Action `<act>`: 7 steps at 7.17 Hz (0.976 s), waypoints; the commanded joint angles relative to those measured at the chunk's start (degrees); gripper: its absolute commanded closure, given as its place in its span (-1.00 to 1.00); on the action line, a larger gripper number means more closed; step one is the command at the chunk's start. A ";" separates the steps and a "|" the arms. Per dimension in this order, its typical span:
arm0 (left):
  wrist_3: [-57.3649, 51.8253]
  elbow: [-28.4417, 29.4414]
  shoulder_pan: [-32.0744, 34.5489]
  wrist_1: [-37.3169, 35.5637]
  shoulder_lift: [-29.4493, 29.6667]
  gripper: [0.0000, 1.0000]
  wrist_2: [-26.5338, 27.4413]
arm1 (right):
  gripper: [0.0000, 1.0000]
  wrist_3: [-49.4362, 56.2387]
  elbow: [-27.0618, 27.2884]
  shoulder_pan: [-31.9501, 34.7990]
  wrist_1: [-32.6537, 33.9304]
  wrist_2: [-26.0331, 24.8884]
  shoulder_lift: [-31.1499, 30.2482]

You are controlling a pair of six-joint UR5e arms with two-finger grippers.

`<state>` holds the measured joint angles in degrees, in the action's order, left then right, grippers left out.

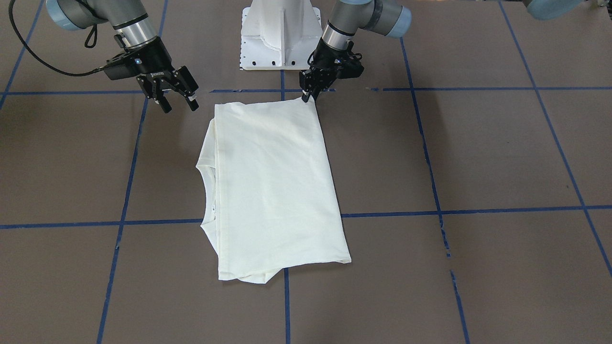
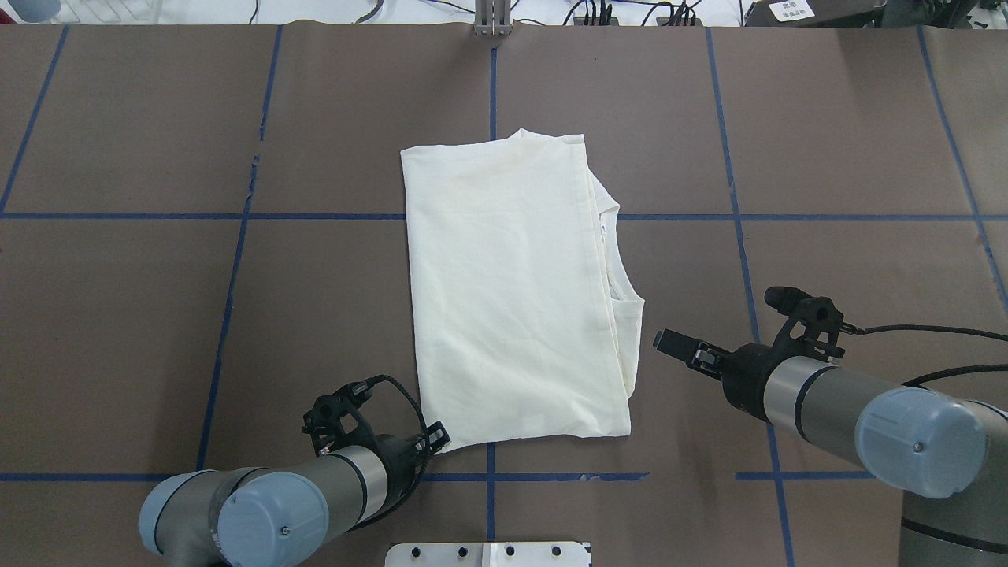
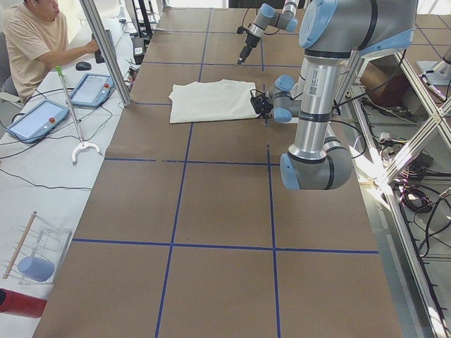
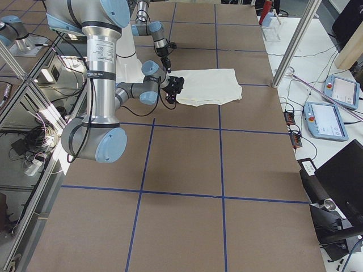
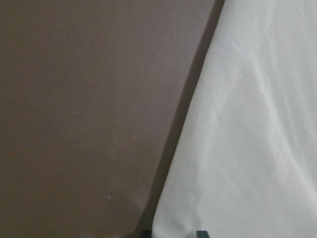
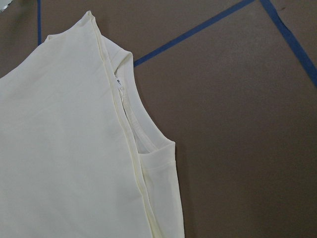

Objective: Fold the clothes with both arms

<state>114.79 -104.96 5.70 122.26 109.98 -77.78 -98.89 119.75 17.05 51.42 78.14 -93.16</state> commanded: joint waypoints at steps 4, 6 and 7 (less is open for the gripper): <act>-0.35 -0.07 -0.07 0.00 -0.02 1.00 0.00 | -1.00 -1.12 -1.53 -0.52 0.70 -0.80 0.96; -0.35 -0.15 -0.16 0.00 0.06 1.00 0.00 | -0.83 -8.30 -1.45 -1.40 9.07 -1.67 7.07; -0.35 -0.24 -0.25 0.00 0.06 1.00 0.00 | -0.78 -11.30 -1.80 -2.71 18.45 -2.20 12.69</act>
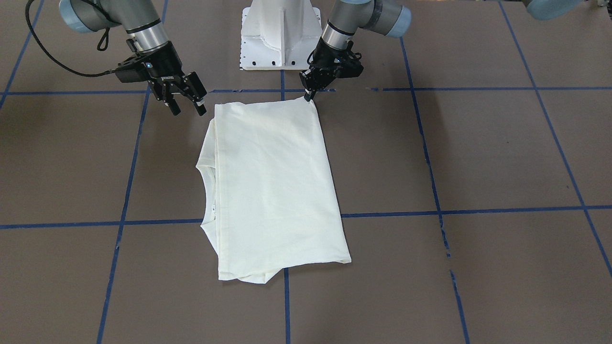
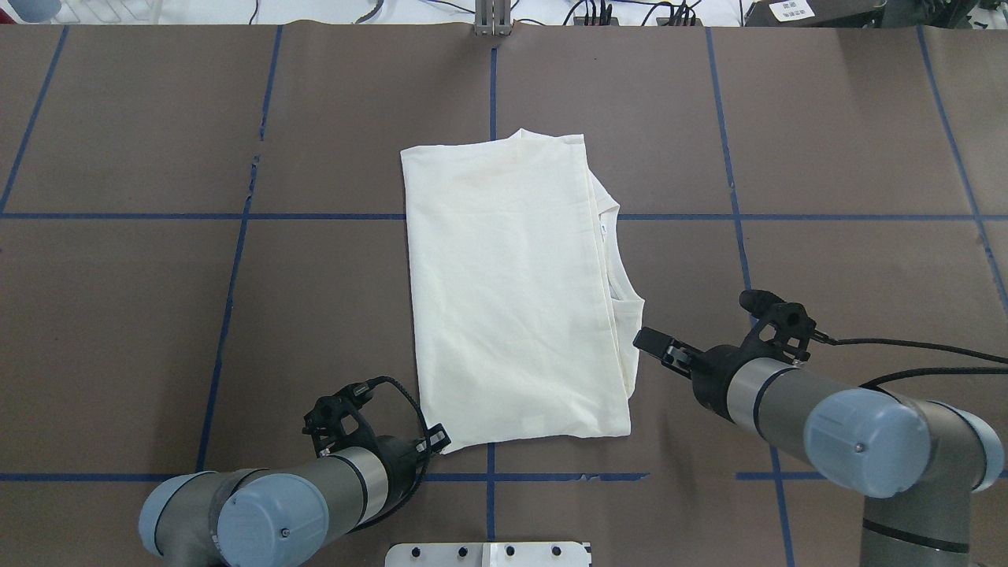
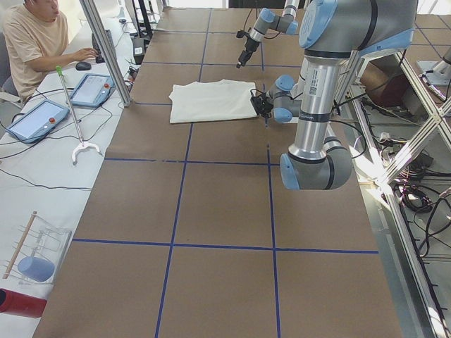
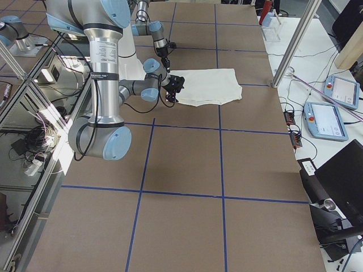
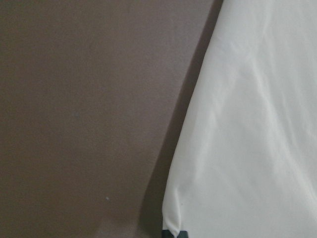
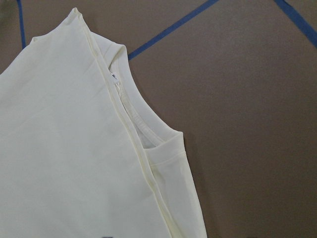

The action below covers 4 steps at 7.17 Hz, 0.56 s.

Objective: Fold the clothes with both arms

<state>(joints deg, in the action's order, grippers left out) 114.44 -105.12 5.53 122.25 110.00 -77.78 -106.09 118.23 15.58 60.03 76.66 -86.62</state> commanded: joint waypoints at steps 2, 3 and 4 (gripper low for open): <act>-0.01 -0.18 -0.17 0.09 0.03 1.00 -0.09 | -0.85 -4.13 -3.86 -3.71 16.08 -3.08 9.71; -0.01 -0.18 -0.17 0.09 0.03 1.00 -0.09 | -0.87 -4.21 -5.19 -4.50 16.08 -3.18 9.63; 0.08 -0.26 -0.17 0.18 0.12 1.00 -0.09 | -0.85 -4.12 -5.37 -5.20 16.17 -4.22 9.36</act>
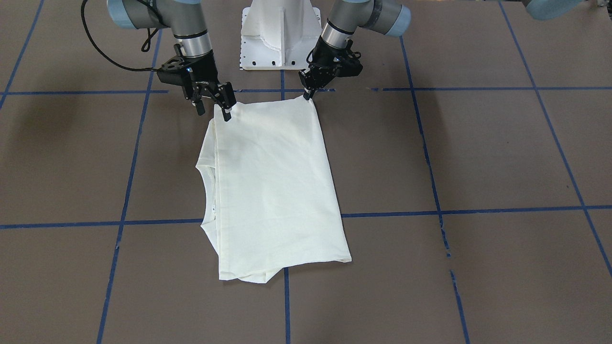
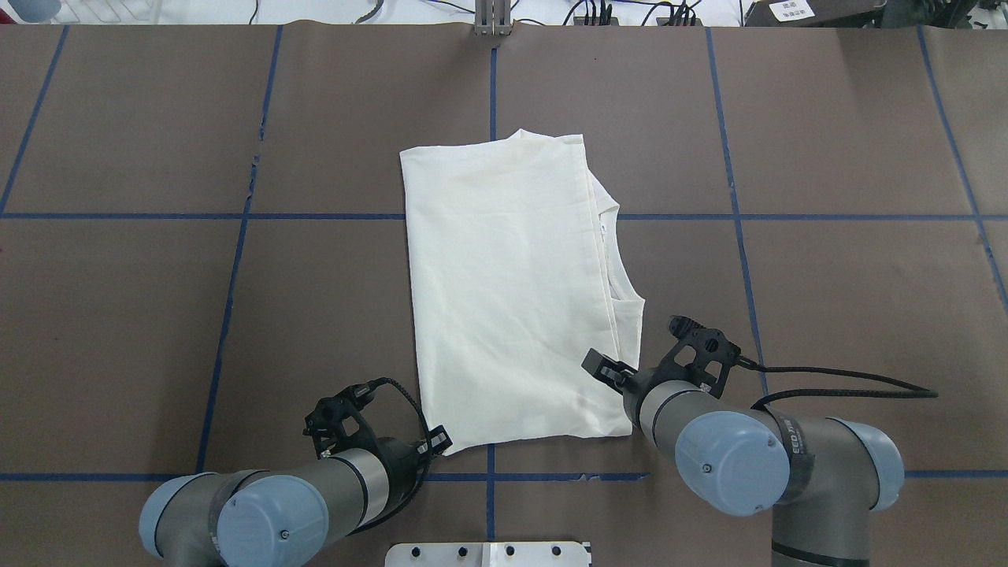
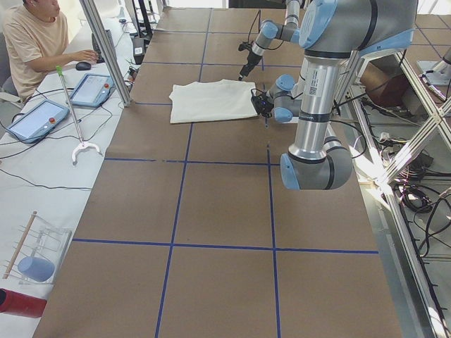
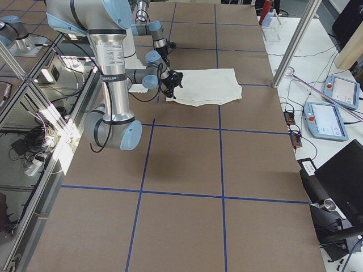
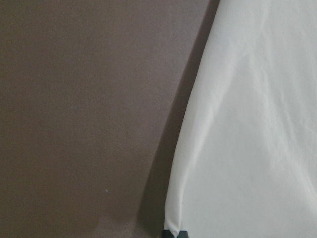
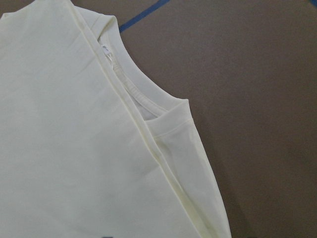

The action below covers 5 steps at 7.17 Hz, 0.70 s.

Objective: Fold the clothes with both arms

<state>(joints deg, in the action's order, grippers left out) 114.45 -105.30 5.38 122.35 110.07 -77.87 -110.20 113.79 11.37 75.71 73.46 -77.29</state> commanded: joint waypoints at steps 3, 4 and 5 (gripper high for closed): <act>0.07 0.10 -0.28 0.34 0.23 1.00 0.00 | -0.69 -0.10 -2.42 -2.31 0.49 -3.39 0.03; 0.07 0.10 -0.28 0.34 0.32 1.00 -0.09 | -0.67 -0.10 -3.30 -2.31 0.49 -3.93 0.21; -0.02 0.10 -0.28 0.34 0.32 1.00 -0.09 | -0.62 -0.10 -3.31 -2.31 0.49 -3.94 0.21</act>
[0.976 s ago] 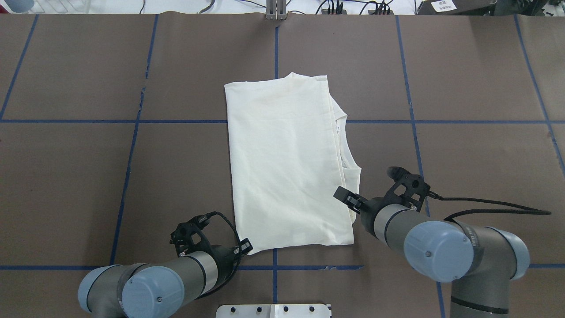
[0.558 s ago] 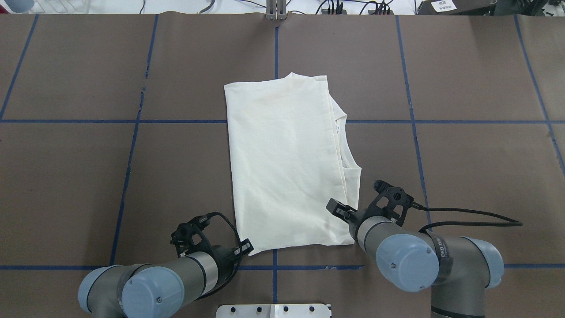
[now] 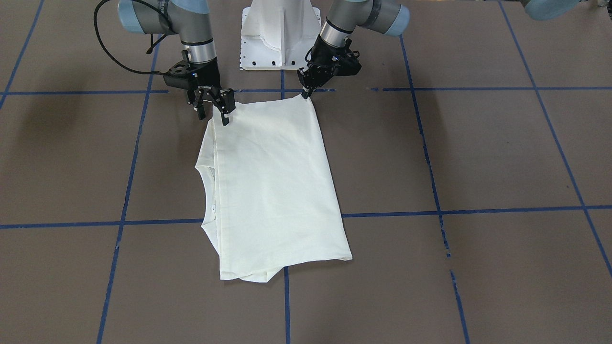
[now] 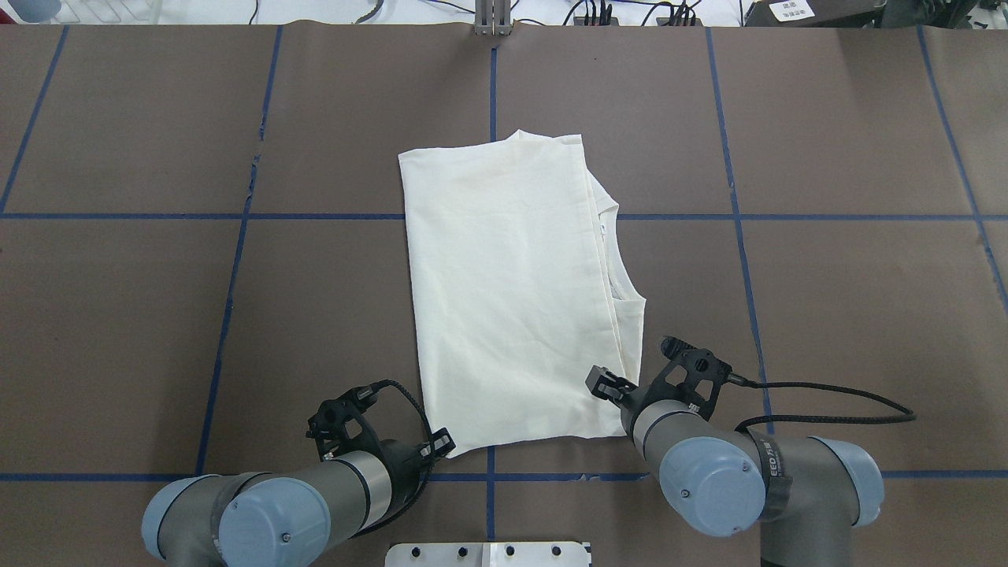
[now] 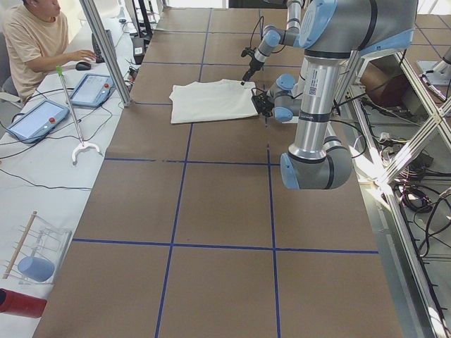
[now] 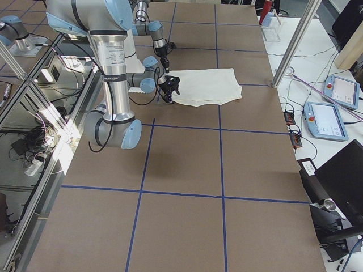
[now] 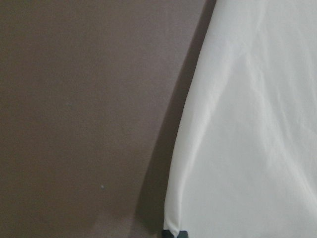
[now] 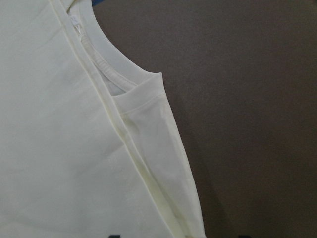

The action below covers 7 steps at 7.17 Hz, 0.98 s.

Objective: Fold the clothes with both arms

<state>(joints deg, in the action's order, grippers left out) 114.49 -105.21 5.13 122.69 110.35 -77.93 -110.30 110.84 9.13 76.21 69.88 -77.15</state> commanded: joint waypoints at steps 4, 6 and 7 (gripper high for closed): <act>0.03 -0.08 -0.04 -0.08 0.04 1.00 0.06 | 1.00 -0.09 0.07 -0.08 -0.09 -0.35 0.51; 0.03 -0.17 -0.04 -0.08 0.04 1.00 0.06 | 1.00 -0.09 -0.01 -0.08 -0.09 -0.35 0.51; -0.06 -0.26 -0.04 -0.08 0.04 1.00 0.06 | 1.00 -0.09 0.25 0.09 -0.09 -0.35 0.51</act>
<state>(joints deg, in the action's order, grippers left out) 114.51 -105.38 5.10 122.61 110.39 -77.85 -110.39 110.91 9.09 76.11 69.52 -76.65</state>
